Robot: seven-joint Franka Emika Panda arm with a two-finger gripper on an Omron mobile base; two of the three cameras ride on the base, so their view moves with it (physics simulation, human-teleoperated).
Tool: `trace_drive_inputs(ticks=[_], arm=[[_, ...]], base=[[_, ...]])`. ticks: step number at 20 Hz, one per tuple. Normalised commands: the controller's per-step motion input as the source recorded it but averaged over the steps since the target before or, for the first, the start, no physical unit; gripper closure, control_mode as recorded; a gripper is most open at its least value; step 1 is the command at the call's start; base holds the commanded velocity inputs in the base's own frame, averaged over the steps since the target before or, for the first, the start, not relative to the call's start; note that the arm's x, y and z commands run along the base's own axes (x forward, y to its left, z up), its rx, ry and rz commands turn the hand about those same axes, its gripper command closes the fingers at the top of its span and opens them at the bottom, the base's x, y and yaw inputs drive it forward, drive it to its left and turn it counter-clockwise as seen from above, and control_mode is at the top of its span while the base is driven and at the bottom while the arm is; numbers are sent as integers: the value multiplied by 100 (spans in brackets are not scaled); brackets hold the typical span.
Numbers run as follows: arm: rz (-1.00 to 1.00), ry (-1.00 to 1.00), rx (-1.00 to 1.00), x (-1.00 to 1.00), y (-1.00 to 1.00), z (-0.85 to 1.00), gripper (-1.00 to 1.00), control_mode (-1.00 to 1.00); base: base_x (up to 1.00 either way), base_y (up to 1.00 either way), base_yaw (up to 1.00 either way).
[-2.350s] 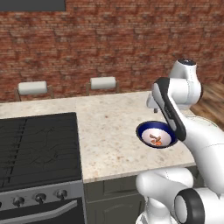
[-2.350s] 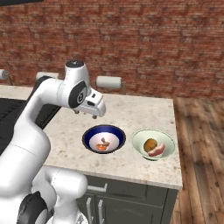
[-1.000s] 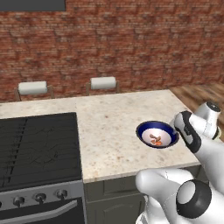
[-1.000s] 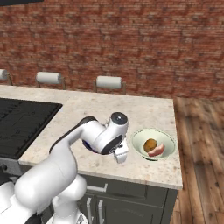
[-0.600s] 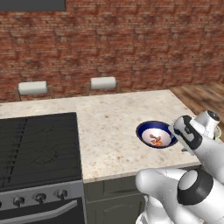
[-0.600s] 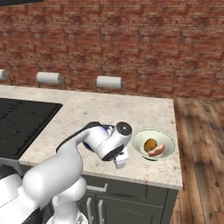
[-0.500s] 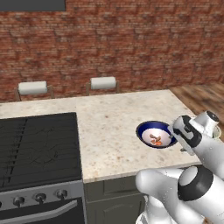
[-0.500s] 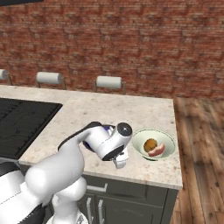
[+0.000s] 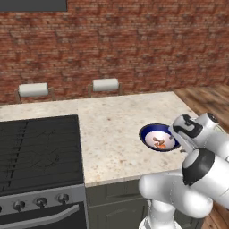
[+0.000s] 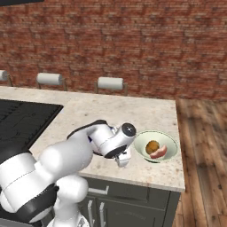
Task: Place the bowl containing the mushroom and shrimp in the microwave. Close the microwave door and press the start button to microwave the meal.
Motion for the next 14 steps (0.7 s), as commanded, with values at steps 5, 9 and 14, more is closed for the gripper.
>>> trace_drive_inputs(ticks=[5, 9, 14], arm=[[0, 0, 0, 13, 0, -24, 100, -100], [0, 0, 0, 13, 8, -24, 100, -100], [0, 0, 0, 5, 4, -8, 100, -100]], base=[[0, 0, 0], [0, 0, 0], [0, 0, 0]])
